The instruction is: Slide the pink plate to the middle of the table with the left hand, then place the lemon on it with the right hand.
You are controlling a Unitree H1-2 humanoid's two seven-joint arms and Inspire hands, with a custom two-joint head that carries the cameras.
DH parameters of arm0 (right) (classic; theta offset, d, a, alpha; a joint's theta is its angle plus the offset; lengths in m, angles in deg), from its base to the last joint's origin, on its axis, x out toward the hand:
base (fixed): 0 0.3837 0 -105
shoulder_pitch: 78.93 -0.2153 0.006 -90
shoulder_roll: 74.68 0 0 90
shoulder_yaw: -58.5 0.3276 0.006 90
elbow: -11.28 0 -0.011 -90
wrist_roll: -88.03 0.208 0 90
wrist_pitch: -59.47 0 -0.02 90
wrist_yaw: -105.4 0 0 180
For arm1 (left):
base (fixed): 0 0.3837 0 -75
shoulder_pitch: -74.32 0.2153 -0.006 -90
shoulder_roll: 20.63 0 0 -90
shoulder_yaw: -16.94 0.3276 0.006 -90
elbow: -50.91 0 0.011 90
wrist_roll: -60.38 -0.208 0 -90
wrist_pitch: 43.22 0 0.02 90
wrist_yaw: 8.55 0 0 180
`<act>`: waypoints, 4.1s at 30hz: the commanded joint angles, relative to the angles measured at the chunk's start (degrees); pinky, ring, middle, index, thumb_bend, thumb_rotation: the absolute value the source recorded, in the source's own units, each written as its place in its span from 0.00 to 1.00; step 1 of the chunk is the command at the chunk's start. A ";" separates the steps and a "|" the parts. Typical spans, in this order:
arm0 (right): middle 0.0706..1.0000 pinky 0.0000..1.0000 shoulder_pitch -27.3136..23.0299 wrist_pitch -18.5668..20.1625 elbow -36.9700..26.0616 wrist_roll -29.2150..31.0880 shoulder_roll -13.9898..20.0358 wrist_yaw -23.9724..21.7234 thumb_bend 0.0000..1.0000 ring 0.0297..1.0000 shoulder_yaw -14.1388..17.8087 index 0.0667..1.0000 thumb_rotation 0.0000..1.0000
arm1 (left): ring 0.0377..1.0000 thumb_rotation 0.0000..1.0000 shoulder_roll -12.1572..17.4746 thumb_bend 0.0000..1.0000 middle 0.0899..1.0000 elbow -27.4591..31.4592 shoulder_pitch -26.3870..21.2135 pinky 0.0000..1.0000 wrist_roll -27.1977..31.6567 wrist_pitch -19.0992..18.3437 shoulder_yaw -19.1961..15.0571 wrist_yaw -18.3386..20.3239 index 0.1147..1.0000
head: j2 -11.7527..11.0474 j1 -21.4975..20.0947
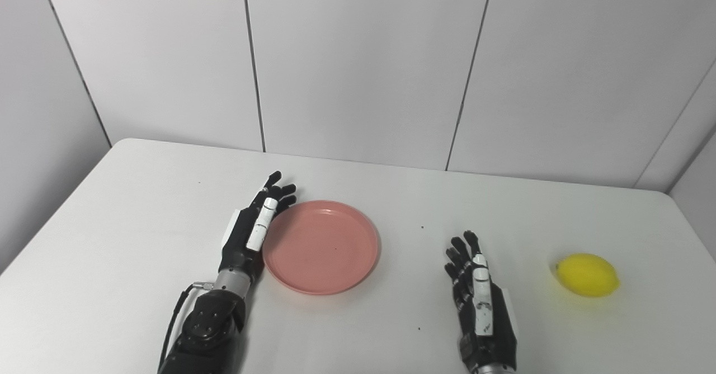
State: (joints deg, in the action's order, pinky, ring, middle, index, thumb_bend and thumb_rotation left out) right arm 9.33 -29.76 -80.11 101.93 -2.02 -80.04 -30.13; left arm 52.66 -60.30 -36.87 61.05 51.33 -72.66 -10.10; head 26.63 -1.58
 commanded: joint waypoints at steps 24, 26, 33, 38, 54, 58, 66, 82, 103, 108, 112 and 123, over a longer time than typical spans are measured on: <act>0.93 0.97 2.21 1.42 2.00 -0.50 -1.47 0.41 0.68 0.95 -0.96 0.96 0.94 | 0.86 0.80 -5.81 0.70 0.86 -3.42 0.47 0.93 -3.51 3.12 1.89 -4.82 0.90 | 0.31 -1.11; 0.93 0.98 2.20 1.19 2.11 -0.44 -1.48 0.26 0.67 0.95 -1.02 0.97 0.94 | 0.86 0.81 -5.93 0.69 0.87 -3.12 0.48 0.94 -3.67 3.05 2.17 -4.68 0.91 | 0.32 -1.14; 0.92 0.96 2.36 1.83 1.39 -0.88 -2.00 1.21 0.70 0.94 -1.27 0.96 0.92 | 0.85 0.80 -7.09 0.65 0.87 -1.17 0.72 0.94 -2.69 2.48 2.01 -4.15 0.91 | 0.65 -2.03; 0.92 0.96 2.30 1.81 1.35 -1.12 -2.07 1.43 0.71 0.94 -1.48 0.96 0.91 | 0.85 0.77 -8.16 0.62 0.87 -0.22 0.91 0.91 -1.33 2.12 1.76 -4.01 0.92 | 0.69 -2.43; 0.90 0.92 1.43 -0.03 2.96 -3.85 -3.12 3.25 0.75 0.91 -2.33 0.93 0.87 | 0.85 0.80 -7.06 0.58 0.86 0.01 1.12 0.93 0.08 1.21 0.97 -2.49 0.94 | 1.63 -10.28; 0.86 0.90 1.31 -4.43 4.40 -7.19 -3.05 3.70 0.79 0.90 -3.34 0.92 0.86 | 0.84 0.81 -6.05 0.59 0.85 -0.89 0.96 0.94 0.08 1.83 0.73 -2.11 0.93 | 1.73 -12.40; 0.83 0.91 1.30 -5.73 5.09 -9.62 -3.92 5.48 0.80 0.88 -3.33 0.90 0.86 | 0.84 0.82 -5.08 0.62 0.85 -2.96 0.31 0.96 0.92 2.95 0.24 -1.24 0.94 | 1.45 -15.49; 0.93 0.92 0.68 -9.91 4.94 -21.96 -5.40 16.57 0.69 0.91 -2.30 0.87 0.92 | 0.87 0.85 -4.31 0.65 0.87 -4.85 -0.63 0.99 2.03 3.91 0.03 0.60 0.97 | 0.77 -18.68; 0.76 0.68 -4.67 -7.12 1.63 -41.93 0.04 25.23 0.66 0.74 -3.43 0.71 0.88 | 0.87 0.84 -3.03 0.66 0.87 -4.49 -0.92 0.96 2.10 3.06 0.37 1.54 0.96 | 0.53 -20.91; 0.73 0.64 -6.26 -6.70 0.89 -48.77 3.98 25.49 0.70 0.71 -4.14 0.69 0.85 | 0.87 0.84 -3.17 0.64 0.88 -4.32 -0.78 0.97 2.47 3.01 0.47 1.99 0.96 | 0.53 -20.91; 0.71 0.61 -7.88 -6.19 0.58 -51.19 6.58 25.35 0.73 0.68 -3.68 0.68 0.83 | 0.88 0.84 -3.14 0.64 0.88 -4.32 -0.74 0.98 2.79 3.00 0.39 2.24 0.97 | 0.53 -20.91; 0.65 0.68 -10.87 -3.38 -0.43 -65.19 14.83 27.35 0.74 0.67 -4.15 0.63 0.83 | 0.86 0.83 -3.60 0.63 0.87 -5.84 -1.13 0.95 2.75 4.02 0.29 1.76 0.96 | 0.05 -21.37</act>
State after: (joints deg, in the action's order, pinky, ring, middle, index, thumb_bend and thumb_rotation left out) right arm 0.34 -34.17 -78.38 38.24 11.90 -53.97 -34.39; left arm 48.54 -64.16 -39.08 63.62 54.04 -71.99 -8.76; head 26.63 -23.03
